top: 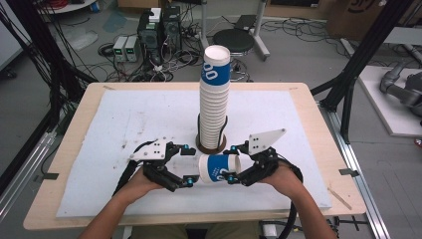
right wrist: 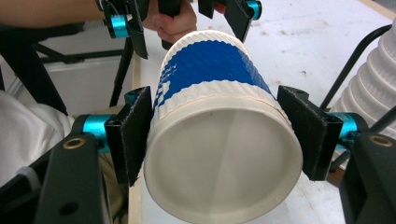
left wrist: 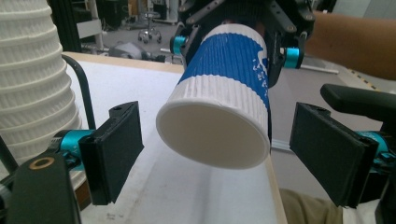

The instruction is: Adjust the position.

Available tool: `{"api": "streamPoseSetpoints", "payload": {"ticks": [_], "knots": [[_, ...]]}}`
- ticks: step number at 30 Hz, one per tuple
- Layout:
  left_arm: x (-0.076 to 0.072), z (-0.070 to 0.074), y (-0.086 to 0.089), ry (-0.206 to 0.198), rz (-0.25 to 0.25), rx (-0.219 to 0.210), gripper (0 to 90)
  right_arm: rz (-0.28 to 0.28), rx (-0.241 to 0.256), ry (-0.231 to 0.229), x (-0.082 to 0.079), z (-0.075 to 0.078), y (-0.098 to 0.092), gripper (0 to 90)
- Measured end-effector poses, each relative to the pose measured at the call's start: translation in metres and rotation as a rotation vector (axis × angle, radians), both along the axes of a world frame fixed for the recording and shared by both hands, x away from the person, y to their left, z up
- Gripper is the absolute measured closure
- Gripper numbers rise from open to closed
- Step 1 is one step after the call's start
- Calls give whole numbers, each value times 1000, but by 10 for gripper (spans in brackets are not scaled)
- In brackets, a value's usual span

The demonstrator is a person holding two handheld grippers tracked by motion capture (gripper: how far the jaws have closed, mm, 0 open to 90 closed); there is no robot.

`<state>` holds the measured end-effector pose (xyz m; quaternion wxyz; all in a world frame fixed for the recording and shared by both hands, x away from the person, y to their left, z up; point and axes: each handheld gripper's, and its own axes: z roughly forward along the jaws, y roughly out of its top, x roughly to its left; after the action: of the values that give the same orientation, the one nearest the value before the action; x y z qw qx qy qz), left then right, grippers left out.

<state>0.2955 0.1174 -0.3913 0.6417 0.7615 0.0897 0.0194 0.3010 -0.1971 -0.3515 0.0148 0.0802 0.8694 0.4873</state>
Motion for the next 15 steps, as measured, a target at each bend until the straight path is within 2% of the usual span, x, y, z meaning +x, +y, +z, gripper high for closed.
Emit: {"api": "streamPoseSetpoints", "payload": {"ticks": [10, 15], "knots": [[-2, -3, -6, -3, -18, -25, 171, 7, 89, 22, -1, -9, 0, 303], [-2, -4, -8, -5, -27, -29, 171, 16, 111, 36, -1, -13, 3, 303]]}}
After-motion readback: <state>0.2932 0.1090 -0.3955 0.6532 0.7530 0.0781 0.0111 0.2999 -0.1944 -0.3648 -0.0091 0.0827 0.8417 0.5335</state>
